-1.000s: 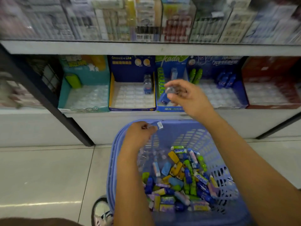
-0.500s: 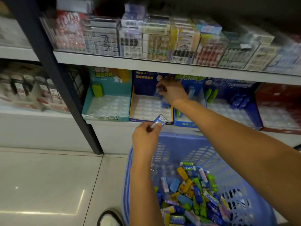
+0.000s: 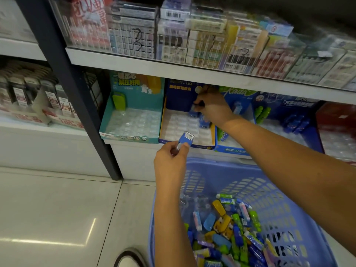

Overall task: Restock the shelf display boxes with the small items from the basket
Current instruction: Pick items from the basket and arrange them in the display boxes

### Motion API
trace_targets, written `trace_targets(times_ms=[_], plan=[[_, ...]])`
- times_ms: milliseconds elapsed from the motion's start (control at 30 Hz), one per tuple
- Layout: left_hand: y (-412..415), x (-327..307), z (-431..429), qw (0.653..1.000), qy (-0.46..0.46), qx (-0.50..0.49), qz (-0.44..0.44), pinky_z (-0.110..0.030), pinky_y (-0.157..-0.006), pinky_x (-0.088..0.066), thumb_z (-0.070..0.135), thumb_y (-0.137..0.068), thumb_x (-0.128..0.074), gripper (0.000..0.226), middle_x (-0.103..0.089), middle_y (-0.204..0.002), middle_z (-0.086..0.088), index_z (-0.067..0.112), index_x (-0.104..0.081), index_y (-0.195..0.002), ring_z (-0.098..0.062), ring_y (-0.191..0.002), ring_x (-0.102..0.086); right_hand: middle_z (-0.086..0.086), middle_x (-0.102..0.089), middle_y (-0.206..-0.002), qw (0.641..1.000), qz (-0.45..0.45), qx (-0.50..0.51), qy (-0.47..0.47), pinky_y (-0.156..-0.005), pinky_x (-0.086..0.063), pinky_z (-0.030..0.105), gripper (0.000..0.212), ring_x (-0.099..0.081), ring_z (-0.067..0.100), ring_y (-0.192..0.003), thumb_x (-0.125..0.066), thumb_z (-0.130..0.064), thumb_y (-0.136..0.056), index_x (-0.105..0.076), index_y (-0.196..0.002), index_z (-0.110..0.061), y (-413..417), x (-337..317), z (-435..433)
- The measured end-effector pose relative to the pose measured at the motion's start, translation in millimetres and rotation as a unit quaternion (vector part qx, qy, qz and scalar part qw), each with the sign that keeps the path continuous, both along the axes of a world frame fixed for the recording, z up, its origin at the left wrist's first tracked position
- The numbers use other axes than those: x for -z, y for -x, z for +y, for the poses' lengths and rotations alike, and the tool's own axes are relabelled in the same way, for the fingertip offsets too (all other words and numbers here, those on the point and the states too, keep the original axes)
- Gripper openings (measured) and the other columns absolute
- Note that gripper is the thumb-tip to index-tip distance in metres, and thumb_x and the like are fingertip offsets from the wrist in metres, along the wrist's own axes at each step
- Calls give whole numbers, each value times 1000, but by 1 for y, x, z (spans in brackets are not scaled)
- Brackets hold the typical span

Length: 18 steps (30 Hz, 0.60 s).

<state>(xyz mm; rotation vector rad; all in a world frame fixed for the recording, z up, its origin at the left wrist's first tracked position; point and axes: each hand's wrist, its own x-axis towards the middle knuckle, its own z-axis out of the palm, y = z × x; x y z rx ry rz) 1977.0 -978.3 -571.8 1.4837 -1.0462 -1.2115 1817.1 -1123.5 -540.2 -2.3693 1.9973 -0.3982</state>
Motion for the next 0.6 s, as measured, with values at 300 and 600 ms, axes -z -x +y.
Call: trace_targets(times_ms=[300, 600], plan=[[-1, -2, 0, 1000, -12, -28, -3, -42, -75, -51, 28, -90, -59, 28, -63, -76, -22, 1, -68, -88, -23, -69, -55, 11, -40, -137, 996, 28, -66, -56, -92, -36, 25, 55, -46, 24, -116, -59, -11, -88, -45, -139, -24, -18, -19, 37], [10, -16, 3, 998, 30, -1, -56, -20, -50, -35, 30, -88, -57, 27, -59, -57, 5, 14, -66, -68, -4, -52, -49, 12, -60, -109, 961, 52, -271, 24, -73, -53, 44, 36, -61, 27, -92, -68, -24, -85, -61, -116, -6, -16, -20, 121]])
